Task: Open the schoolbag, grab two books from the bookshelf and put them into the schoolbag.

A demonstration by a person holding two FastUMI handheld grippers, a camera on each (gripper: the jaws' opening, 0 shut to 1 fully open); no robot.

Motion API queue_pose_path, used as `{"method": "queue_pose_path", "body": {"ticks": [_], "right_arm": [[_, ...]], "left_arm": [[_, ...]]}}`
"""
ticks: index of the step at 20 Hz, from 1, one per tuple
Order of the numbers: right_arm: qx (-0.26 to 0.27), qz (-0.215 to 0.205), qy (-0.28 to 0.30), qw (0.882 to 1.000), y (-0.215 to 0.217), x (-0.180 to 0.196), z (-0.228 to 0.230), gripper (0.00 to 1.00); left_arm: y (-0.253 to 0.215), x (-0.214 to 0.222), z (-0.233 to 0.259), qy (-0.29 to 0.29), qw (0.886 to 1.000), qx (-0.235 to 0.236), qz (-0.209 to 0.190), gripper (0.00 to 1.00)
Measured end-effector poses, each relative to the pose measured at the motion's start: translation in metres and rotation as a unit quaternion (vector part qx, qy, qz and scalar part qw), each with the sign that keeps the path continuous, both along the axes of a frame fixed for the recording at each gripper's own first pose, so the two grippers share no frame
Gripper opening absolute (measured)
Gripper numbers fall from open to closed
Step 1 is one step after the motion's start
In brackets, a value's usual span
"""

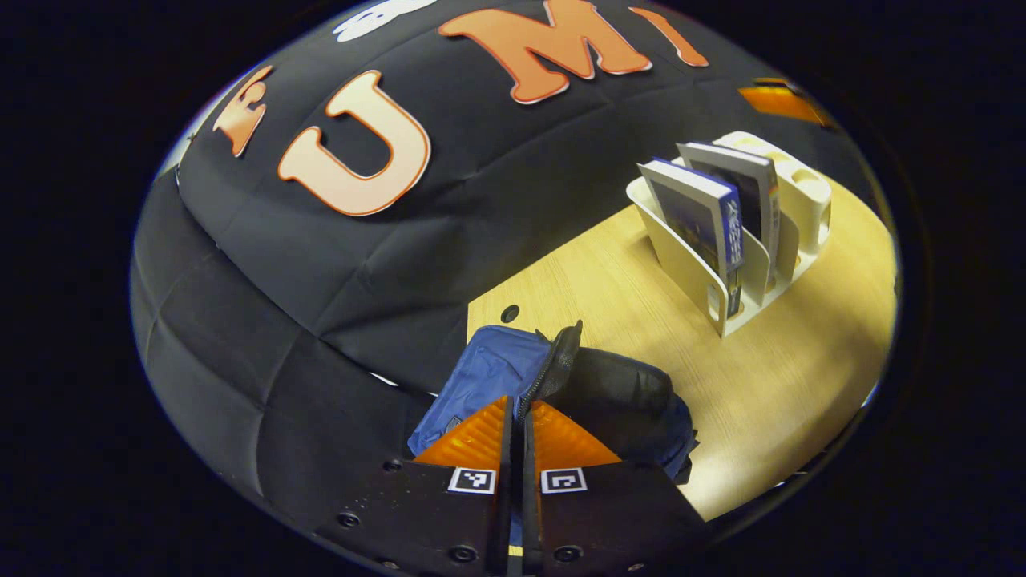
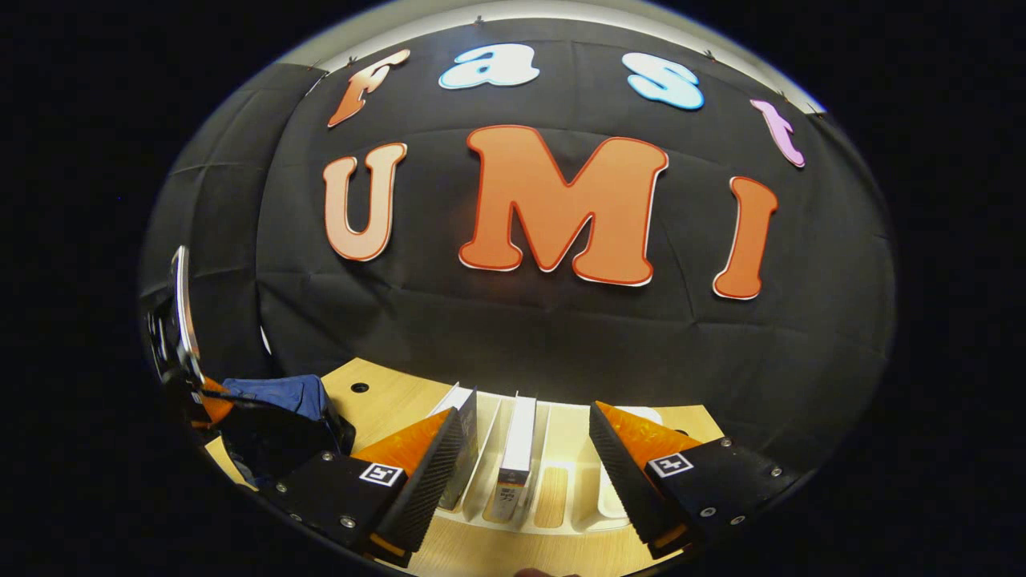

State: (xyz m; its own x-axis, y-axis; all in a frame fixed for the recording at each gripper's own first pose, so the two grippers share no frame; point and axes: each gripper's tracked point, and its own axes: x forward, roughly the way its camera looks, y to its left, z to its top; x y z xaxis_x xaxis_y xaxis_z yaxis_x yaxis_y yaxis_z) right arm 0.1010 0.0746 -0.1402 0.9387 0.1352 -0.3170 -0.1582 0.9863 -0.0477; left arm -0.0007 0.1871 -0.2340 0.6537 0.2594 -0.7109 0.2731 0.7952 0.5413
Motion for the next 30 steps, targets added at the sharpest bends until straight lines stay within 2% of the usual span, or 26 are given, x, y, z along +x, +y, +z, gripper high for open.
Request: {"method": "queue_pose_path", "body": {"ticks": [3,9,13,17,23,26,30], "right_arm": [[-0.005,0.015,0.03,0.999,0.019,0.01,-0.008,0.95],[-0.002,0.03,0.102,0.994,0.055,0.026,-0.034,0.95],[-0.013,0.04,0.152,0.987,0.08,0.039,-0.058,0.95],[-0.018,0.026,0.204,0.978,0.089,0.053,-0.082,0.96],[-0.065,0.014,0.283,0.957,0.096,0.068,-0.121,0.96],[-0.062,0.008,0.322,0.945,0.098,0.074,-0.133,0.96],[-0.049,0.0,0.383,0.922,0.102,0.076,-0.154,0.96]], "left_arm": [[0.018,0.017,0.022,-0.006,0.999,-0.031,-0.001,0.06],[0.031,0.045,0.031,0.01,0.994,-0.113,-0.013,0.06],[0.033,0.062,0.034,0.019,0.981,-0.195,0.006,0.06],[0.036,0.071,0.038,0.024,0.971,-0.238,0.007,0.07],[0.039,0.078,0.041,0.021,0.966,-0.258,-0.005,0.07],[0.036,0.081,0.038,0.025,0.963,-0.27,-0.005,0.06],[0.036,0.082,0.034,0.024,0.959,-0.282,-0.003,0.06]]}}
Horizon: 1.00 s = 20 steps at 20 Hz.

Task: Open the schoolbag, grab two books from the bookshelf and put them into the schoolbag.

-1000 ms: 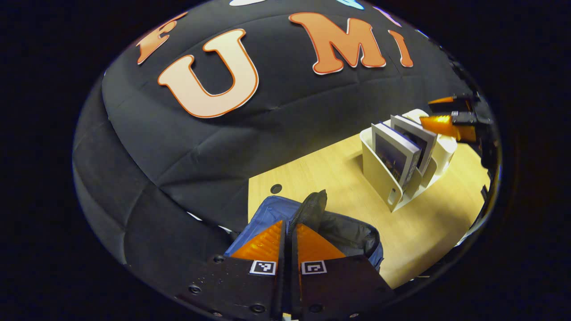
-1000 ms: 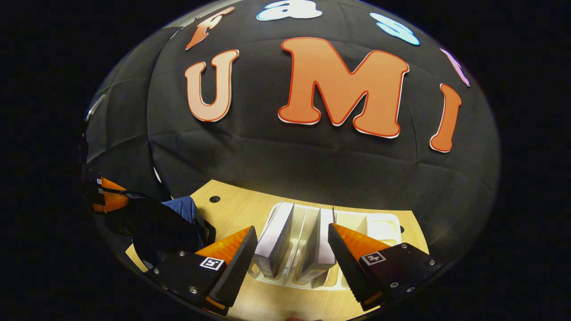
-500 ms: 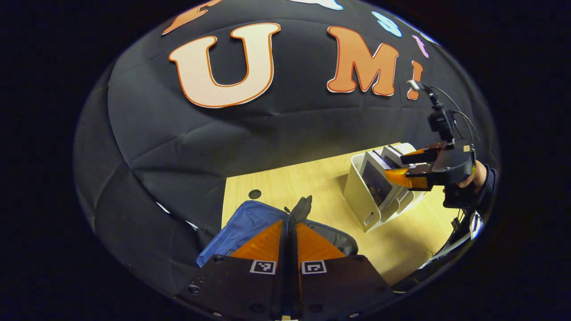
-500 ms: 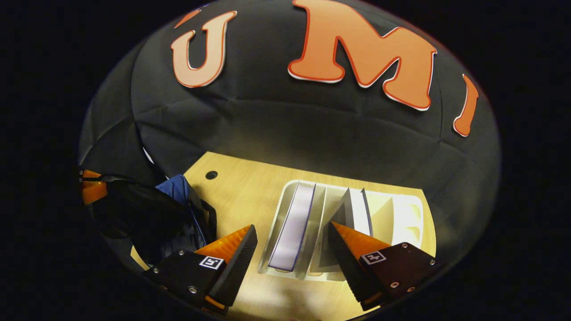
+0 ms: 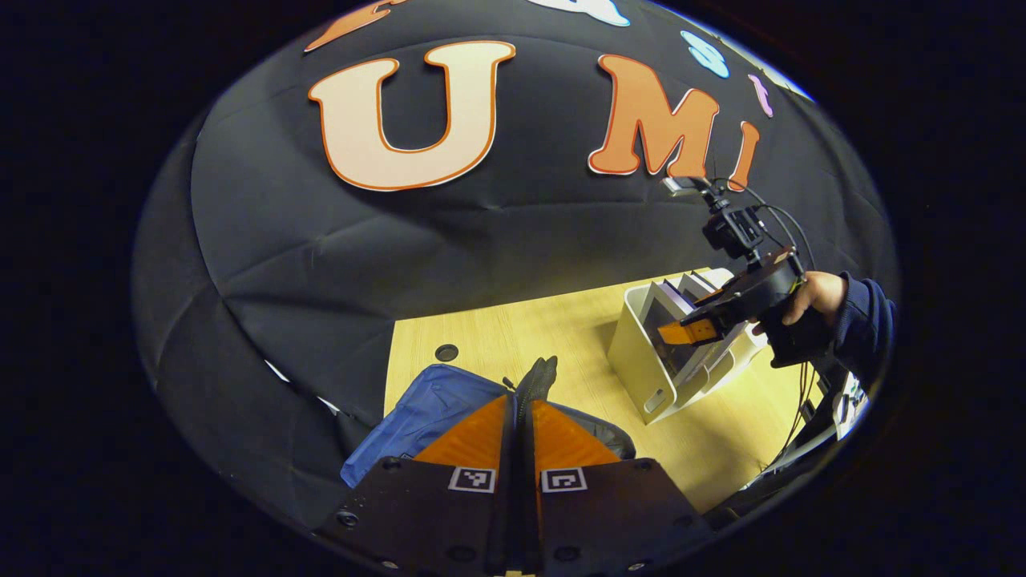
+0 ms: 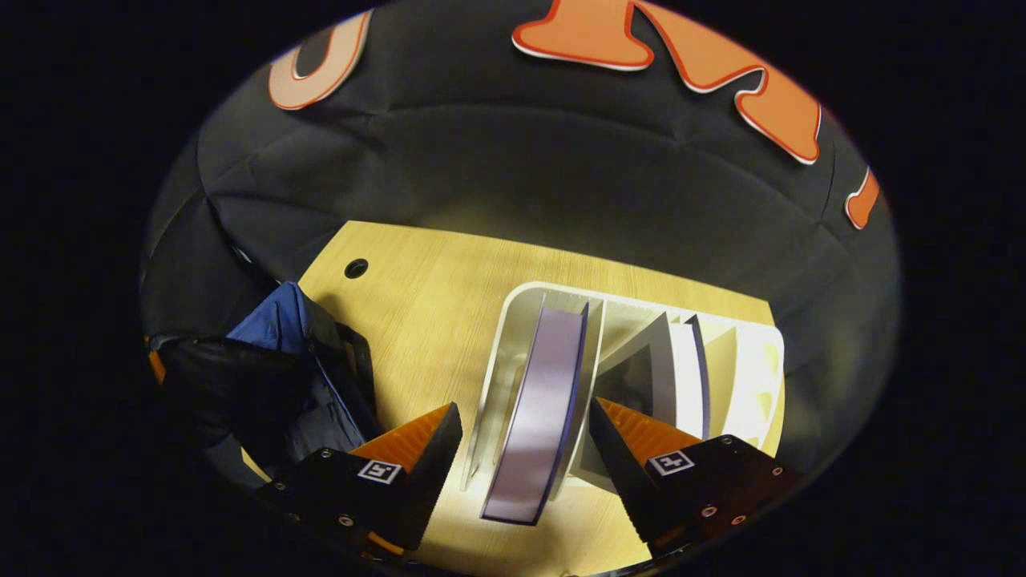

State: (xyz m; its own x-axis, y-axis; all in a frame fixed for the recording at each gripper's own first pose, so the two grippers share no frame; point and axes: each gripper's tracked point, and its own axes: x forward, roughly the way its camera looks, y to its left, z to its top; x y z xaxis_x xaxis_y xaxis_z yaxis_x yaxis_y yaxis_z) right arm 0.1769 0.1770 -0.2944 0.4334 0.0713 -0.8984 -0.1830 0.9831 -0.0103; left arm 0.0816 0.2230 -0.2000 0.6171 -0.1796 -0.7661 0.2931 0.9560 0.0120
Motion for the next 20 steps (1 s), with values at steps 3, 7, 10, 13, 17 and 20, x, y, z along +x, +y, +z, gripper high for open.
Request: {"method": "queue_pose_path", "body": {"ticks": [3,7,10,13,17,20], "right_arm": [[-0.013,-0.01,0.026,1.0,-0.002,0.005,-0.014,0.94],[-0.008,-0.021,0.063,0.998,0.002,0.004,-0.021,0.71],[-0.021,-0.028,0.071,0.997,-0.009,0.003,-0.022,0.53],[-0.024,-0.019,0.081,0.996,-0.009,0.0,-0.026,0.43],[-0.02,-0.011,0.085,0.996,-0.01,-0.003,-0.027,0.4],[0.009,-0.018,0.089,0.996,-0.012,-0.009,-0.016,0.38]], "left_arm": [[0.0,-0.001,-0.001,0.0,1.0,-0.008,0.002,0.06],[0.002,-0.003,0.001,-0.001,1.0,-0.017,0.008,0.07],[0.009,-0.009,0.0,0.001,1.0,-0.024,0.015,0.07],[0.008,-0.009,0.002,0.001,0.999,-0.027,0.017,0.07],[0.006,-0.011,-0.001,0.006,0.999,-0.027,0.016,0.07],[0.007,-0.009,0.0,0.006,1.0,-0.024,0.014,0.07]]}}
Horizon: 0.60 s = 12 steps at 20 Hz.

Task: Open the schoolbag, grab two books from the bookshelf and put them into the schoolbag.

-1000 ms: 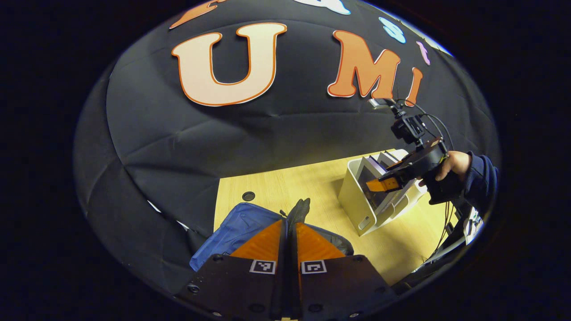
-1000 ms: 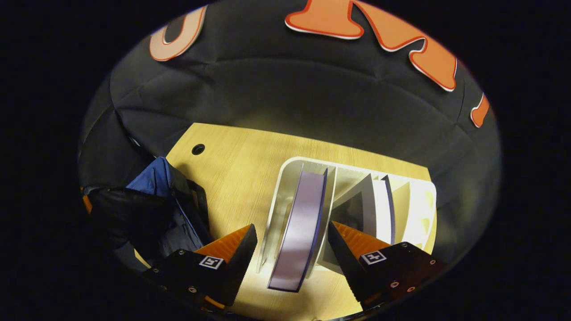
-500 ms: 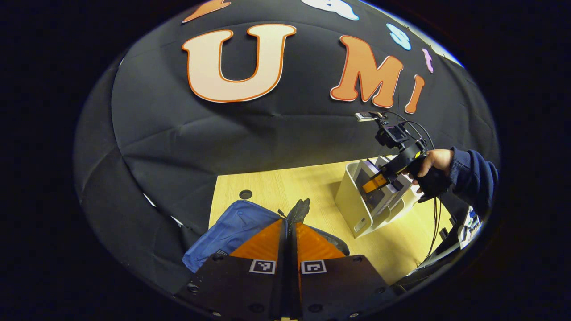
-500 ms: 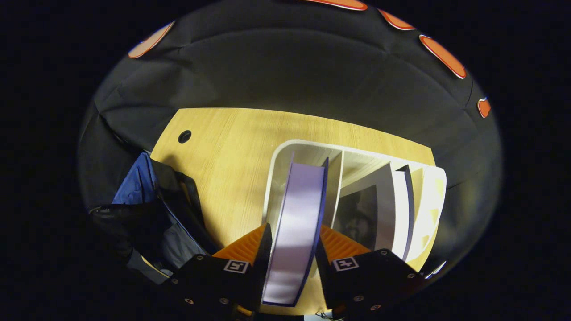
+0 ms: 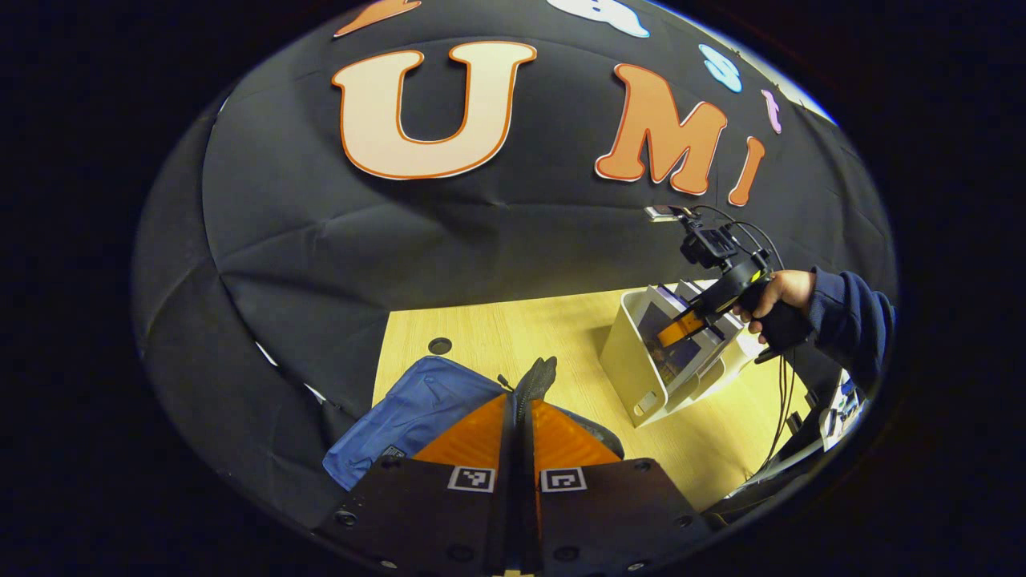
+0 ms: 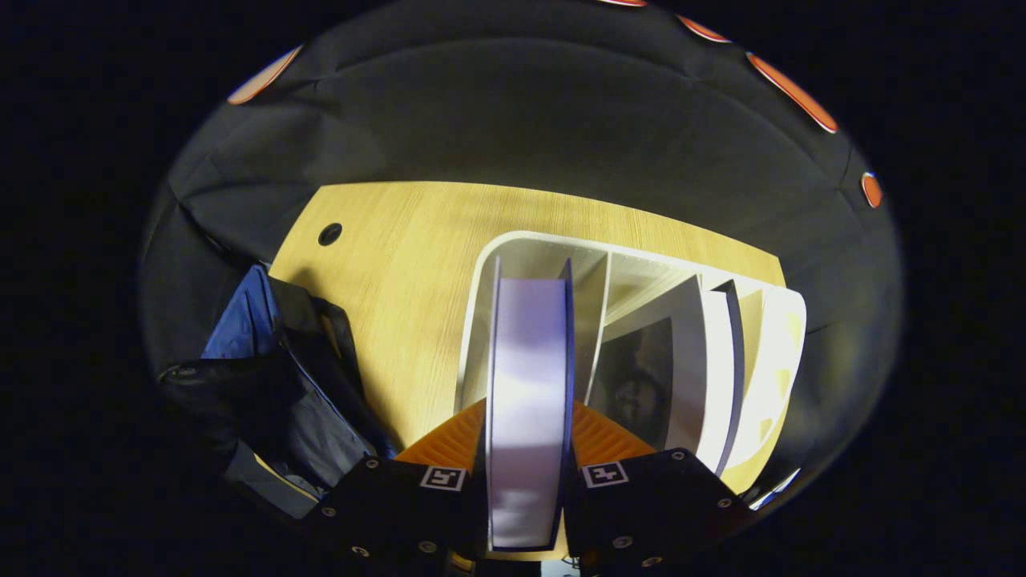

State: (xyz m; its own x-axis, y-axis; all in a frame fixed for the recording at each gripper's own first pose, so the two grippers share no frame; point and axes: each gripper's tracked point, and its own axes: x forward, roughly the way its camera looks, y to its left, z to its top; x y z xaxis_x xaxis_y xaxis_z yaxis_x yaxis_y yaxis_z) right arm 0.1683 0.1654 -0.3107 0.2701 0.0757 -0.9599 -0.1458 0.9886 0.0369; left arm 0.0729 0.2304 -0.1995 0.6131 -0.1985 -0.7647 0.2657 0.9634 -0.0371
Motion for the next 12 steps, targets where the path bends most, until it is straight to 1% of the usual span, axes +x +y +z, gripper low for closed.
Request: {"method": "queue_pose_path", "body": {"ticks": [1,2,3,4,5,6,7,8,9,10,12], "right_arm": [[0.007,0.003,-0.002,1.0,-0.002,-0.002,0.006,0.48],[0.013,0.004,-0.005,1.0,-0.004,-0.004,0.011,0.37],[0.02,0.004,-0.007,1.0,-0.005,-0.006,0.019,0.37],[0.029,0.002,-0.008,1.0,-0.005,-0.008,0.025,0.37],[0.038,0.002,-0.01,0.999,-0.007,-0.011,0.033,0.37],[0.047,0.002,-0.014,0.999,-0.01,-0.013,0.041,0.37],[0.053,0.004,-0.018,0.998,-0.013,-0.017,0.05,0.37],[0.06,0.007,-0.025,0.998,-0.017,-0.018,0.06,0.37],[0.066,0.005,-0.032,0.997,-0.022,-0.021,0.073,0.37],[0.075,0.004,-0.042,0.996,-0.026,-0.023,0.086,0.37],[0.097,-0.002,-0.063,0.993,-0.033,-0.028,0.116,0.36]], "left_arm": [[0.0,0.001,-0.002,0.002,1.0,0.001,-0.001,0.07],[-0.001,0.001,-0.003,0.004,1.0,0.003,-0.002,0.07],[-0.002,0.001,-0.003,0.006,1.0,0.002,-0.004,0.07],[-0.004,0.001,-0.004,0.008,1.0,0.003,-0.005,0.11],[-0.005,0.001,-0.005,0.008,1.0,0.002,-0.006,0.06],[-0.006,0.001,-0.006,0.01,1.0,0.002,-0.007,0.07],[-0.005,0.001,-0.006,0.01,1.0,0.002,-0.007,0.02],[-0.005,0.001,-0.006,0.011,1.0,0.003,-0.006,0.06],[-0.003,0.0,-0.006,0.01,1.0,0.003,-0.005,0.02],[-0.004,0.0,-0.007,0.012,1.0,0.004,-0.005,0.07],[-0.004,0.0,-0.007,0.013,1.0,0.006,-0.005,0.07]]}}
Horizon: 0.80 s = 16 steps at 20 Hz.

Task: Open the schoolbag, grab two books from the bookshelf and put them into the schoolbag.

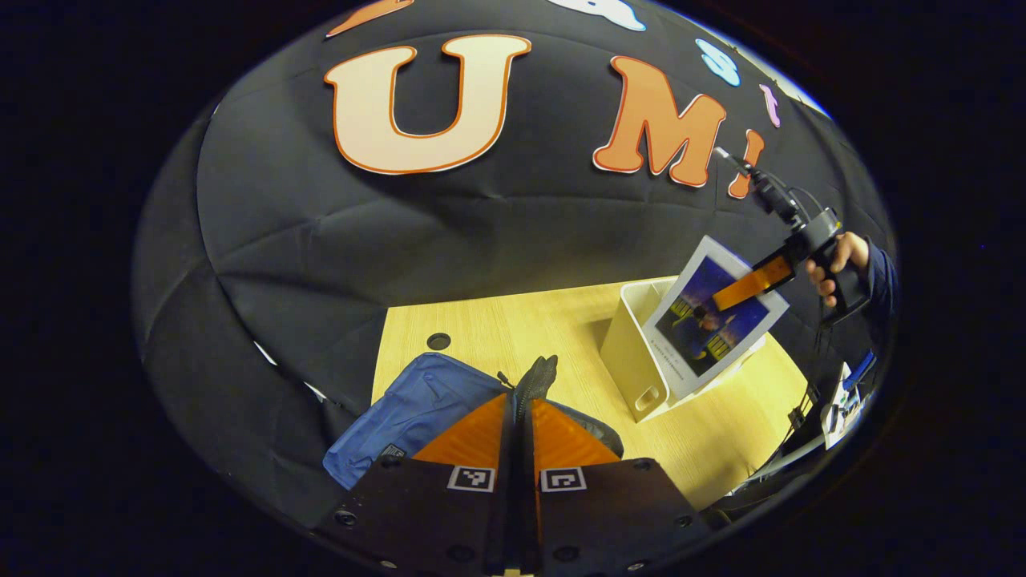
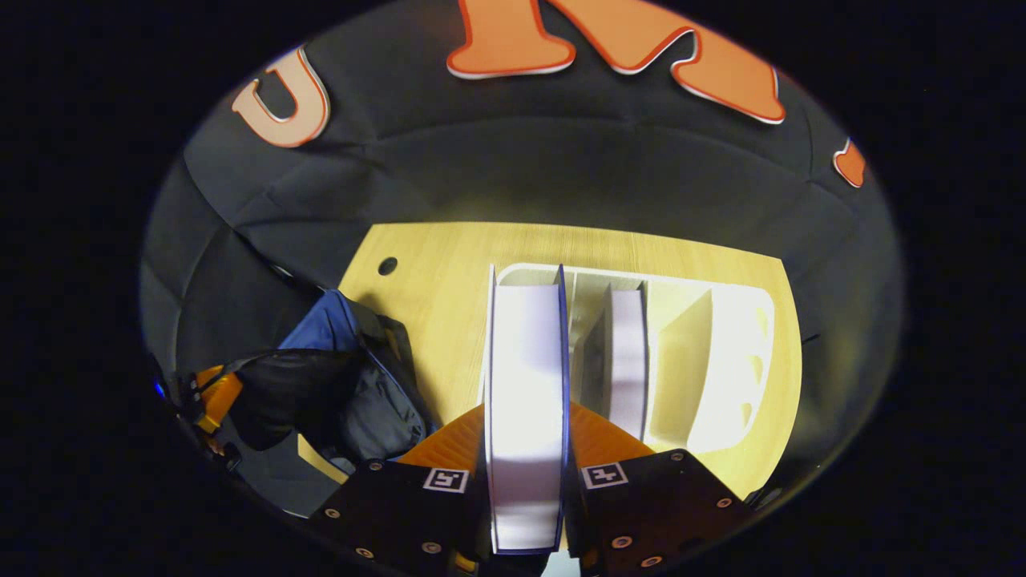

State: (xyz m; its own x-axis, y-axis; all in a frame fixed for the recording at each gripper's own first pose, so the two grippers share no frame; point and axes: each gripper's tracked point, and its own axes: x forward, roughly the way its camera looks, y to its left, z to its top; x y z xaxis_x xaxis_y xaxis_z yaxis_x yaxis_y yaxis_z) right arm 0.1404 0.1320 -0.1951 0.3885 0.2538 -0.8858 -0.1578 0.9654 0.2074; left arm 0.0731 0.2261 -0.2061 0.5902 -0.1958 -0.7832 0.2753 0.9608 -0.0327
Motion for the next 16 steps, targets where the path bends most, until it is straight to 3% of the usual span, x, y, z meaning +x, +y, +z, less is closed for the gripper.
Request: {"method": "queue_pose_path", "body": {"ticks": [2,5,6,9,13,16], "right_arm": [[0.03,-0.005,-0.018,0.999,-0.007,-0.008,0.027,0.37],[0.09,-0.018,-0.036,0.995,-0.003,-0.023,0.062,0.37],[0.113,-0.023,-0.038,0.993,0.004,-0.029,0.071,0.36],[0.192,-0.029,-0.037,0.98,0.04,-0.052,0.084,0.36],[0.223,-0.033,-0.017,0.974,0.079,-0.074,0.056,0.36],[0.254,-0.061,0.008,0.965,0.108,-0.088,0.034,0.36]], "left_arm": [[-0.001,-0.001,0.0,0.001,1.0,0.002,-0.002,0.02],[-0.001,0.0,-0.001,0.005,1.0,0.007,-0.004,0.07],[-0.002,0.001,-0.001,0.006,1.0,0.008,-0.004,0.02],[-0.003,0.001,-0.002,0.009,1.0,0.013,-0.008,0.1],[-0.005,0.001,-0.002,0.013,1.0,0.018,-0.012,0.07],[-0.005,0.002,-0.002,0.016,1.0,0.018,-0.012,0.07]]}}
